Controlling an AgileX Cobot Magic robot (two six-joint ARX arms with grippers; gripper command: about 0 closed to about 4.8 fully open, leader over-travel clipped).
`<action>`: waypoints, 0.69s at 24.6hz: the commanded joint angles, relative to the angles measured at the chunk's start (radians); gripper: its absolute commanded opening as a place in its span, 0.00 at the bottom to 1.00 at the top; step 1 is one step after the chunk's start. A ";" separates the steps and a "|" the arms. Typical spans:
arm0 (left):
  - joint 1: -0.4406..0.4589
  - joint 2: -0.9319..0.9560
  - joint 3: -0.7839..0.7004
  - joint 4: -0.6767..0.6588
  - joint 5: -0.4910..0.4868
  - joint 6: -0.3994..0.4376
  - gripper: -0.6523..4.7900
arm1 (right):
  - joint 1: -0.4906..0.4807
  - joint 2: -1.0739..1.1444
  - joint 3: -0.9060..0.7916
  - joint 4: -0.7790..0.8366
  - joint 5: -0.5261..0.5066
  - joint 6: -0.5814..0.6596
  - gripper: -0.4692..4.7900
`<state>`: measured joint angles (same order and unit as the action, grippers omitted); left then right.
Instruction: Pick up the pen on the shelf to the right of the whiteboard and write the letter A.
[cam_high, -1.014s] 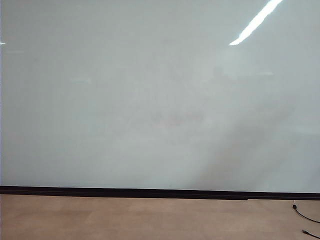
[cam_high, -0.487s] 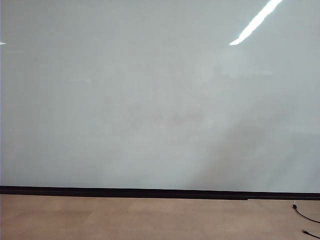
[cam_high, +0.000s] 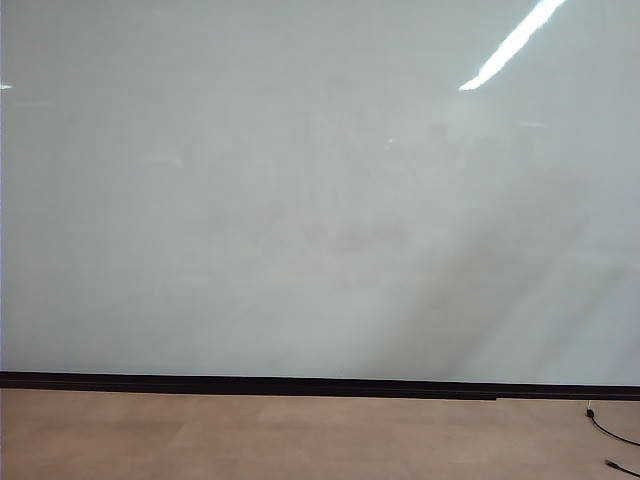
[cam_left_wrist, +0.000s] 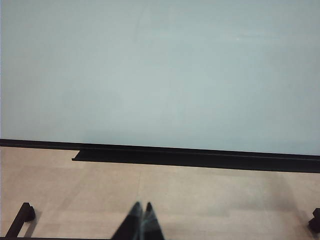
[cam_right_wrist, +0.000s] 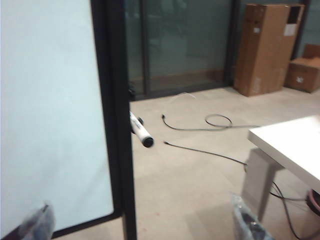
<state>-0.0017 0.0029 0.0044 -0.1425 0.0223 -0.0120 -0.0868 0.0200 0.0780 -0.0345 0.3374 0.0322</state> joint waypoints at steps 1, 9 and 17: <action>0.000 0.000 0.002 0.008 0.000 0.004 0.11 | -0.002 0.074 0.029 0.008 0.031 0.010 1.00; 0.000 0.000 0.002 0.008 0.000 0.004 0.11 | -0.011 0.536 0.115 0.301 0.022 0.008 1.00; 0.000 0.000 0.002 0.008 0.000 0.004 0.11 | -0.117 0.814 0.114 0.602 -0.148 -0.037 1.00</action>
<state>-0.0017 0.0025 0.0044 -0.1425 0.0223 -0.0124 -0.1890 0.8139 0.1886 0.4877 0.2325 0.0101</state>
